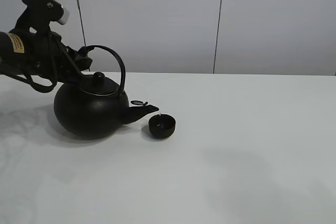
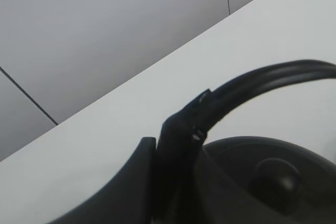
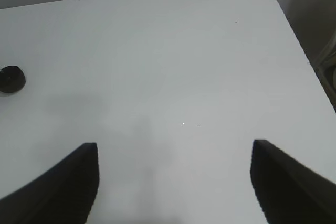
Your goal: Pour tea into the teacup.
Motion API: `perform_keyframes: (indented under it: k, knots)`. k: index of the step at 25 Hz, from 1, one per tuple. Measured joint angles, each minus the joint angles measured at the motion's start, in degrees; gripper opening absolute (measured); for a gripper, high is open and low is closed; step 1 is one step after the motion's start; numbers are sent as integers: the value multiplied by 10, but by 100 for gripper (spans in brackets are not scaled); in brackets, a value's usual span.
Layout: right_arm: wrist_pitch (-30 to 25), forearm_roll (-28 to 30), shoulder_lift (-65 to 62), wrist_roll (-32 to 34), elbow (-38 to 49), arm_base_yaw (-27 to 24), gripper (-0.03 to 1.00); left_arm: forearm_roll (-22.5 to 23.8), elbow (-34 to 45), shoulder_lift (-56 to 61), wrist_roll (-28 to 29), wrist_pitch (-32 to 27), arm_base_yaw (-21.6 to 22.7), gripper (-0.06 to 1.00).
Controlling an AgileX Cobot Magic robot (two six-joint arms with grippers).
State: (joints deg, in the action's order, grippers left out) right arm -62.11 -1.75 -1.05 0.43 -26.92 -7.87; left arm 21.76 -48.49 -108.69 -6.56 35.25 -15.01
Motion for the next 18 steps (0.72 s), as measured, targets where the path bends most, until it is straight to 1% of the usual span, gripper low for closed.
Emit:
perform_keyframes:
  k: [9,18]
  knots:
    - [0,0,0,0,0,0,55,1,-6,-7,0,1,-11,11]
    - [0,0,0,0,0,0,55,-1,-7,-11,1,7,-11,11]
